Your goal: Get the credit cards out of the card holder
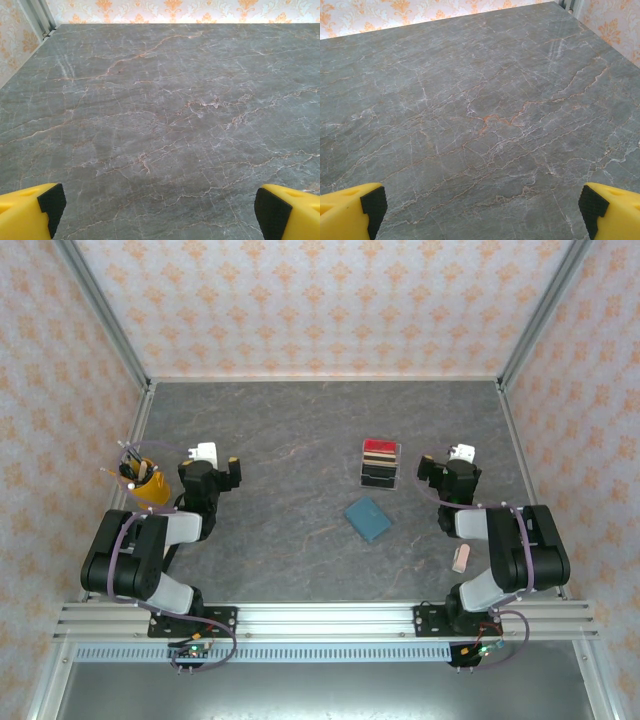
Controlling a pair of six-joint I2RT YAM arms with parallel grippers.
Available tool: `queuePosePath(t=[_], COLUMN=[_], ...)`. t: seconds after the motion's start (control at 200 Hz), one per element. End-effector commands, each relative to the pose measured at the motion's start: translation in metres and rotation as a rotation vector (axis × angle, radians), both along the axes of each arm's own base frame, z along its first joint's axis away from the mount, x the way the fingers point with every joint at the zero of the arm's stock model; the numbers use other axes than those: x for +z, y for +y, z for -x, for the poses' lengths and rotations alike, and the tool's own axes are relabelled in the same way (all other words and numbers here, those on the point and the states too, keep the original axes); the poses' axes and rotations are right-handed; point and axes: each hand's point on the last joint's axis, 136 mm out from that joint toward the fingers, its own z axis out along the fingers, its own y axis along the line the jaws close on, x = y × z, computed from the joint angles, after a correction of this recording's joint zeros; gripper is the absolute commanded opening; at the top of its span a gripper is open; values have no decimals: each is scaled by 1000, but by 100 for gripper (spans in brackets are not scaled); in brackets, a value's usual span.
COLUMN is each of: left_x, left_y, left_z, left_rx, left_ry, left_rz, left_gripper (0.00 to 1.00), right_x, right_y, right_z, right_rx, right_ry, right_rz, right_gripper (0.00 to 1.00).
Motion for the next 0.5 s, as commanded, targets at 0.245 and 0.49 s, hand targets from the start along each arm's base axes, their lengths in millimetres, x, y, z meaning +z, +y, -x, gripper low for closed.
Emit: queuePosePath(t=[0.245, 0.49], left_x=[3, 29], left_y=[3, -3], left_z=[-5, -7], left_rx=[1, -21], left_ry=[-3, 65], left_rz=[-5, 3], left_gripper=[100, 100], right_x=[5, 41], right_y=[-1, -12], right_z=[-4, 3], right_rx=[0, -70], right_ry=[-14, -4], right_rz=[1, -1], right_gripper=[100, 100])
